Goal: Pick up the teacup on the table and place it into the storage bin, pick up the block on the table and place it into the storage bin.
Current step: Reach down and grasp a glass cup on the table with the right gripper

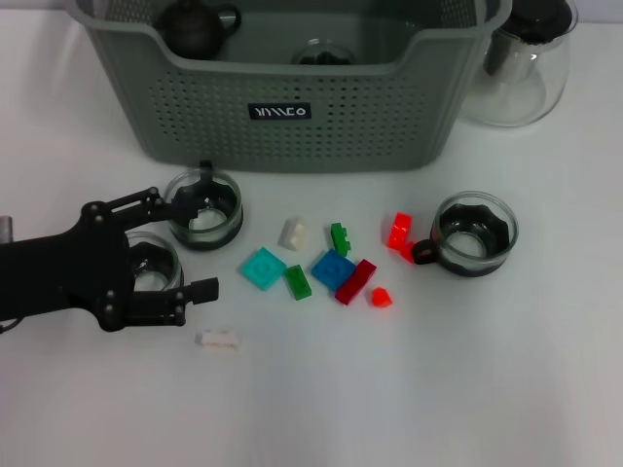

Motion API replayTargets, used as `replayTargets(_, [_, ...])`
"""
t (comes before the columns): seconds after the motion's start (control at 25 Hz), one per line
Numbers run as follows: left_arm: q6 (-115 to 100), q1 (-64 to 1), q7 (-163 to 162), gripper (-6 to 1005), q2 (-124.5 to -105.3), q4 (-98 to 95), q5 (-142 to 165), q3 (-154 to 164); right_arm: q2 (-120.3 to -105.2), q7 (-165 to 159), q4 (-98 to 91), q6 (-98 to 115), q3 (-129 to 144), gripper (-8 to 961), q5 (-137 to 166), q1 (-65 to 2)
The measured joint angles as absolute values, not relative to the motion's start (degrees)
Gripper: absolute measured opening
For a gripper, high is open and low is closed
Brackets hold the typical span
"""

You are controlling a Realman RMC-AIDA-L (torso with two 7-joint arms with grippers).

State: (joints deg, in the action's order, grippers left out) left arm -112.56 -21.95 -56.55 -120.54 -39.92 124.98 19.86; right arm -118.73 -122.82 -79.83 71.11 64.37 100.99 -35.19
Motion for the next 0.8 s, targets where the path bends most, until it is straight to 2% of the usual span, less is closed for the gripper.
replayTargets(0.2, [-112.48,-22.25,-56.33,900,-120.26,-40.06,124.98,19.87,-117.94,-117.06,-88.75,95.44,61.96,577,104.92,-26.70])
replayTargets(0.32, [-112.41,-22.53,-56.33,900,-120.24,-40.00,124.98,19.89,-118.71,-118.41,-93.31,104.87,62.14,573,115.51,-25.64])
replayTargets(0.48, [-112.40,-22.65,-56.33,900,-120.23,-39.95,124.98,19.95,-119.98,-123.90,-92.97,108.81,64.89,567,131.04,-28.86])
replayTargets(0.8, [-112.81,-22.21,-56.33,900,-120.36,-39.90,124.98,19.86,-120.24,-129.06,-77.74,103.98,77.67,555,146.57,-39.77])
